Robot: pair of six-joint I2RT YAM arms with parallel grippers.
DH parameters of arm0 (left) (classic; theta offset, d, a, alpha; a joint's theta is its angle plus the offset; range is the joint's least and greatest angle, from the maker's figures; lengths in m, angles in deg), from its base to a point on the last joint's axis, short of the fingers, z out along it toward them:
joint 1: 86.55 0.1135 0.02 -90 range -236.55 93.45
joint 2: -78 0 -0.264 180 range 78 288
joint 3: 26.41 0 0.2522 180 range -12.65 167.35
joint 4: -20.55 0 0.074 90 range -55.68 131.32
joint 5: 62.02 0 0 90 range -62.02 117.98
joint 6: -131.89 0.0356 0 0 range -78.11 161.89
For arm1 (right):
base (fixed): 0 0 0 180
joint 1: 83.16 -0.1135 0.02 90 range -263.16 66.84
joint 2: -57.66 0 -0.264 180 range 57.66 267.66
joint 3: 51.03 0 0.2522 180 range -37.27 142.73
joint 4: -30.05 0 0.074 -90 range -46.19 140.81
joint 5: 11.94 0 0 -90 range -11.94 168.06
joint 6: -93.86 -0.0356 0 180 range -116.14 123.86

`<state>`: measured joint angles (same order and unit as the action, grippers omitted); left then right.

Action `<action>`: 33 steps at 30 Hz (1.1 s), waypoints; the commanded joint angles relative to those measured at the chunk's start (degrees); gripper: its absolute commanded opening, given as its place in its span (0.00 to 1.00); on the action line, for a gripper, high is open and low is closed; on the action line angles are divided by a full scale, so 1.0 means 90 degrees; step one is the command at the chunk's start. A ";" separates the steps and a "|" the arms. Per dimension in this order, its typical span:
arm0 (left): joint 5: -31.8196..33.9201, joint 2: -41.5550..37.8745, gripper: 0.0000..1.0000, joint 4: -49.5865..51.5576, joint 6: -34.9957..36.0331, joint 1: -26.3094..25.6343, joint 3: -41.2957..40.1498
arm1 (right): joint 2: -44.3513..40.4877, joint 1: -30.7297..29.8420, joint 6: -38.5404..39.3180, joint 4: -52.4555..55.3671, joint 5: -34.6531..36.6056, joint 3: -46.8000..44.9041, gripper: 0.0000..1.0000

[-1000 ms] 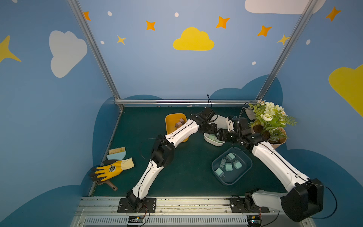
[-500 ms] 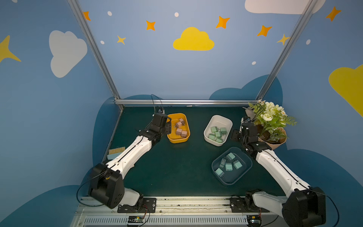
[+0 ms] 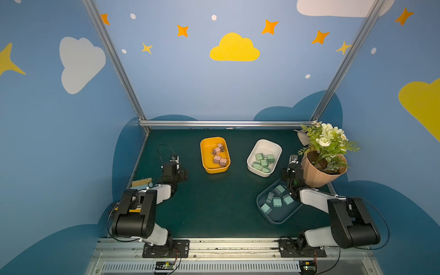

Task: Place the plugs by color into the storage box
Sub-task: Reset both arms

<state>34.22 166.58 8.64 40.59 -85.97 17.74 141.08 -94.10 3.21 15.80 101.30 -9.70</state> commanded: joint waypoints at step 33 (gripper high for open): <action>-0.0957 0.0188 1.00 -0.3261 -0.0096 0.0287 -0.1106 | 0.0654 0.0721 -0.0076 -0.3114 -0.1096 -0.0819 0.94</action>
<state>26.99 168.00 -19.77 40.68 -83.76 8.02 146.46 -87.39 2.43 -9.51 90.90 -16.65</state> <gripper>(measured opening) 0.997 0.941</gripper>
